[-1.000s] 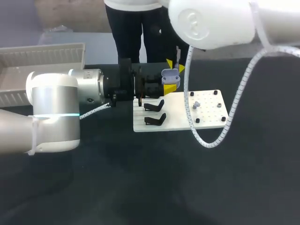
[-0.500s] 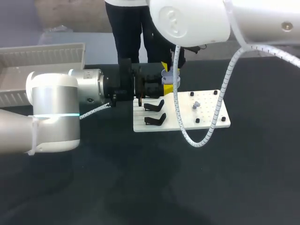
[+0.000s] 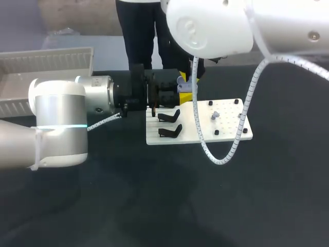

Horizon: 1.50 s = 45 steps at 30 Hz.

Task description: Pick up each earbud case from the left stands, insert the matching earbuds, close the lid, and place the case in the box.

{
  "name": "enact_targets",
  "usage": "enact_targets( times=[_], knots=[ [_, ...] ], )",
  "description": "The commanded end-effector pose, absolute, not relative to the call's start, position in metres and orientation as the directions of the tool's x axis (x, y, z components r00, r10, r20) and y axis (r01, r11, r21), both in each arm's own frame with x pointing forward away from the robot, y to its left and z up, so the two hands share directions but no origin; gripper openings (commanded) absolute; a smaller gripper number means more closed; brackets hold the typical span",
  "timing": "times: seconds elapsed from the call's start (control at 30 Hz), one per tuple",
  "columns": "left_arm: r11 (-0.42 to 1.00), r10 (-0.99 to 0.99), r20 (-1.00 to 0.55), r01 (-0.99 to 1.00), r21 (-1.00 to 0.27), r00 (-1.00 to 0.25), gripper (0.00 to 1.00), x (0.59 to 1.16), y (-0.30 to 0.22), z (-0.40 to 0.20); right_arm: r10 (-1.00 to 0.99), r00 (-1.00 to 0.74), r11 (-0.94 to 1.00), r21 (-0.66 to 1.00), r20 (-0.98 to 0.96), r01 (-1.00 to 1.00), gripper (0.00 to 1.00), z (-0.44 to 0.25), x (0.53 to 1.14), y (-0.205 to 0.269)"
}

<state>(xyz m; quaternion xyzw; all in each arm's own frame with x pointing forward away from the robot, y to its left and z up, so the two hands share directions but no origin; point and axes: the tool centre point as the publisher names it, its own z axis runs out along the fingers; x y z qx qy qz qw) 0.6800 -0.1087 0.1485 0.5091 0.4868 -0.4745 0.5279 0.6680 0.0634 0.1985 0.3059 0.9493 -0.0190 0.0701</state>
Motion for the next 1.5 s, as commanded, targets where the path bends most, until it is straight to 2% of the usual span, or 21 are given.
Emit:
enact_targets(
  times=[0.03, 1.5],
  knots=[
    [0.038, -0.010, -0.997, 0.996, 0.080, 0.080, 0.00, 0.6789, -0.1092, 0.1474, 0.578, -0.803, 0.812, 0.005, -0.145, 0.583, 0.00, 0.1949, 0.6700, 0.0633],
    [0.038, -0.010, -0.997, 0.996, 0.080, 0.080, 0.00, 0.6789, -0.1092, 0.1474, 0.576, -0.805, 0.813, -0.006, -0.141, 0.583, 0.00, 0.1913, 0.6684, 0.0648]
  ],
)
